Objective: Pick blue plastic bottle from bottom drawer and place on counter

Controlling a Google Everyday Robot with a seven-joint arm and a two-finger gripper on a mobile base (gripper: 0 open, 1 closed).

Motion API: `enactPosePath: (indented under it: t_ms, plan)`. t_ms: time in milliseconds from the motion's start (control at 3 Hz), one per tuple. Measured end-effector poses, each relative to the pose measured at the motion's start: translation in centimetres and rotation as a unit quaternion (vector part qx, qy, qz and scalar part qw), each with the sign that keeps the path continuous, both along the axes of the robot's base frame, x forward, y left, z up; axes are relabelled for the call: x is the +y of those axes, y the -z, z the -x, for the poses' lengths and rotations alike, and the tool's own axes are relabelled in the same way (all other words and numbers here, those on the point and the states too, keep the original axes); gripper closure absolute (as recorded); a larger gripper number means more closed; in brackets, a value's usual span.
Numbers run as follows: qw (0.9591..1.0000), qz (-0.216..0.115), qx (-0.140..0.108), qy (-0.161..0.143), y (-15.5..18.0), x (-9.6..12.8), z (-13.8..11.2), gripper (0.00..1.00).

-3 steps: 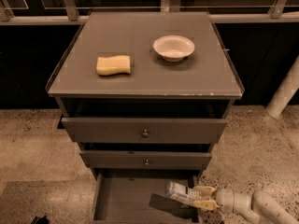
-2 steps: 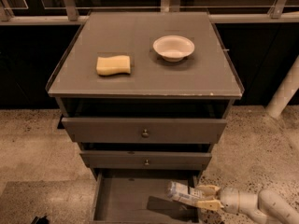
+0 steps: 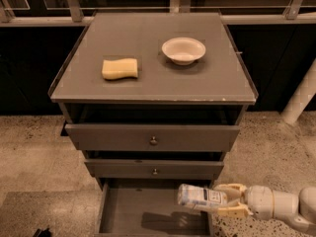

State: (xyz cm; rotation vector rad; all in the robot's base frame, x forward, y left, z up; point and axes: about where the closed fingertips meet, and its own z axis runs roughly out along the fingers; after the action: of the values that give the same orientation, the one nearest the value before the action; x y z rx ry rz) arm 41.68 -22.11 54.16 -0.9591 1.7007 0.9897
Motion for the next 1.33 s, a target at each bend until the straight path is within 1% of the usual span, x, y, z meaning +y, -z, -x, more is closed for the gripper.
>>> enactPosePath:
  t_ms: [333,667,1000,1333]
  plan:
    - [1.0,-0.003,0.002,0.0,0.3,0.1,0.0,1.0]
    - [0.9999,0.002,0.014,-0.01,0.2,0.3,0.0,1.0]
    - [0.9995,0.015,0.005,-0.027,-4.4,0.6,-1.1,1.0]
    - [0.9982,0.048,-0.011,-0.035,-10.1,1.0,-2.9,1.0]
